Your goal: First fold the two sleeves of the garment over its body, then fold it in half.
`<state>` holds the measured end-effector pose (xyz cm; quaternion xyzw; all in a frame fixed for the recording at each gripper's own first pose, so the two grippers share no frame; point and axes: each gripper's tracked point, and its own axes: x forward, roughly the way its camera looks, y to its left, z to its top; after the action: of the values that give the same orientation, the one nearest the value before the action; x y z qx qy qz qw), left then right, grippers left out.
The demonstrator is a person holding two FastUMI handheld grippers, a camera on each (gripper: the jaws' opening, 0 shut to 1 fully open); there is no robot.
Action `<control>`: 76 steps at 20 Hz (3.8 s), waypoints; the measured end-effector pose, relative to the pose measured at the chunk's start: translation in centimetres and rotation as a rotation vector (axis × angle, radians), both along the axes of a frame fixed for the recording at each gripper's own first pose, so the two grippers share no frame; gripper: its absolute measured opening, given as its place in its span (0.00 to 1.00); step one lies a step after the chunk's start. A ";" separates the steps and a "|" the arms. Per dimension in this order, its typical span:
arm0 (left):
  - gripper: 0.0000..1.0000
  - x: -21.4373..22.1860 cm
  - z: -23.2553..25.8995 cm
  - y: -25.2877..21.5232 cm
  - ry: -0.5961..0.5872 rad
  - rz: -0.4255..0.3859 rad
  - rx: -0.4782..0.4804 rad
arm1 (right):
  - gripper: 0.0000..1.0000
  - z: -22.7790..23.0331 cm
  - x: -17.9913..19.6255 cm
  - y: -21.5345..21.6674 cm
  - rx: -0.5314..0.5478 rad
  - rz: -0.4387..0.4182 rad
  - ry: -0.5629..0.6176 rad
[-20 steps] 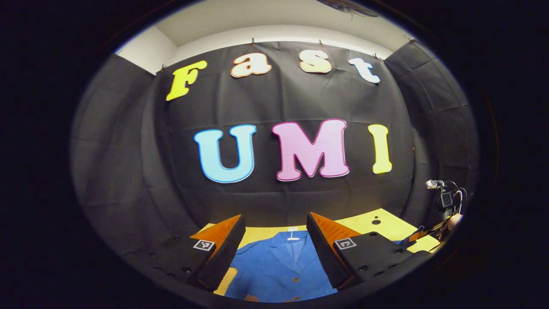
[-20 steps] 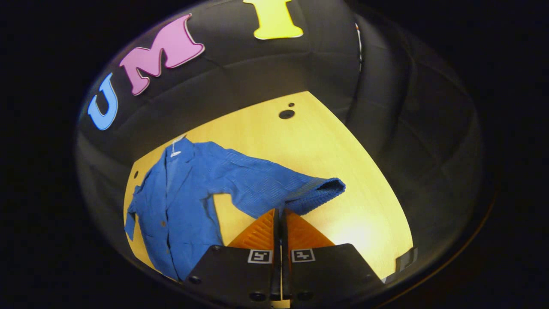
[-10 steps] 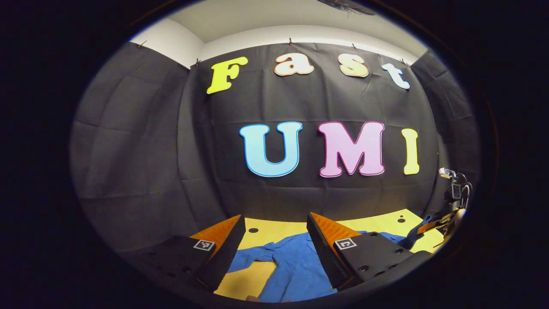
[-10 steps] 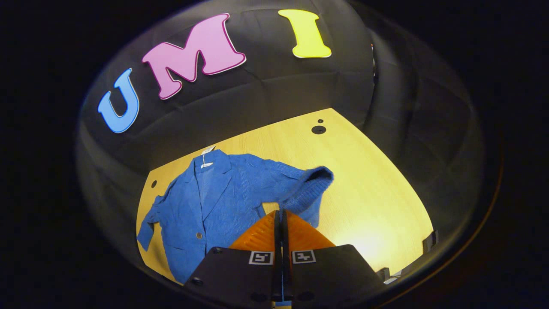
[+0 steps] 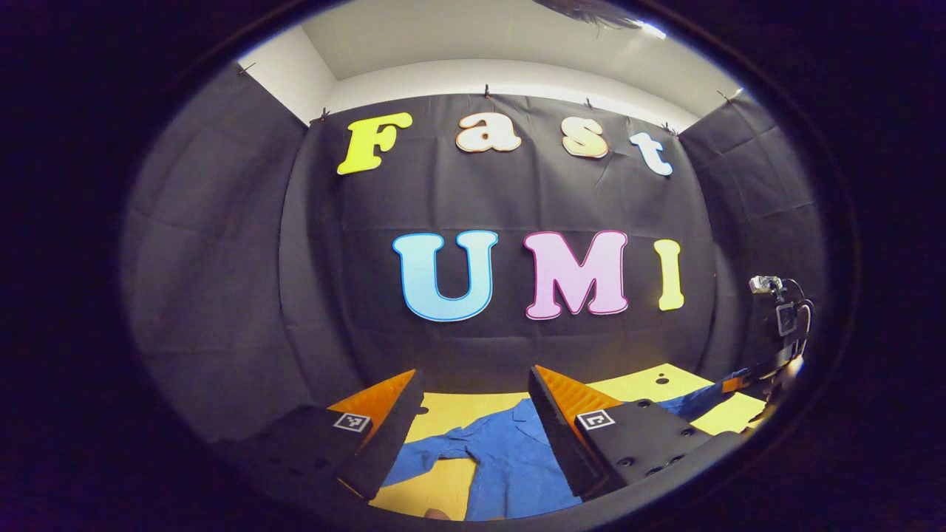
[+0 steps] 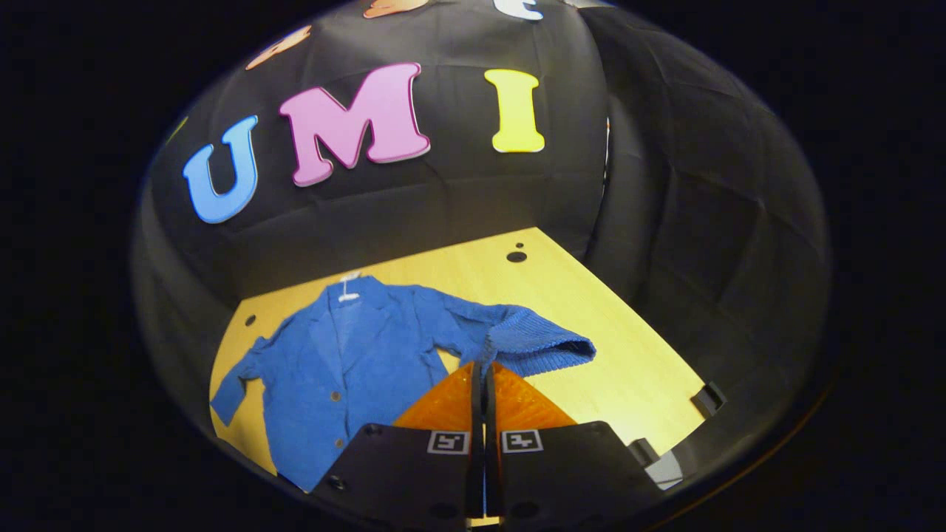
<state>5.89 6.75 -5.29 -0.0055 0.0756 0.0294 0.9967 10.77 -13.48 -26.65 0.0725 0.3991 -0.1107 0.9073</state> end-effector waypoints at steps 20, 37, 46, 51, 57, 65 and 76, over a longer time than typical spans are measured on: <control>0.83 -8.6 -6.5 16.5 0.121 0.321 -0.111 | 0.02 -7.4 12.6 36.9 0.044 0.566 0.083; 0.83 -10.9 -10.5 19.1 0.229 0.355 -0.135 | 0.68 -14.6 10.6 43.3 0.019 0.572 0.199; 0.84 -7.9 -20.0 21.1 0.497 0.361 -0.327 | 0.96 3.4 7.6 33.3 -0.009 0.604 -0.243; 0.85 -4.8 -26.9 21.0 0.703 0.365 -0.495 | 0.96 6.6 4.4 28.2 -0.032 0.603 -0.313; 0.84 -1.3 -33.9 20.9 0.843 0.433 -0.530 | 0.97 4.7 4.8 25.8 0.013 0.601 -0.227; 0.85 1.2 -36.9 20.8 0.944 0.518 -0.596 | 0.98 3.7 7.1 21.6 0.008 0.570 -0.176; 0.82 1.7 -38.1 21.0 0.970 0.561 -0.617 | 0.98 2.1 7.6 20.7 0.025 0.573 -0.137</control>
<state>7.64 27.77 -43.34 -0.2980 0.5187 0.2650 0.7562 18.39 7.22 -24.51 -0.0247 0.3425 0.1598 0.9255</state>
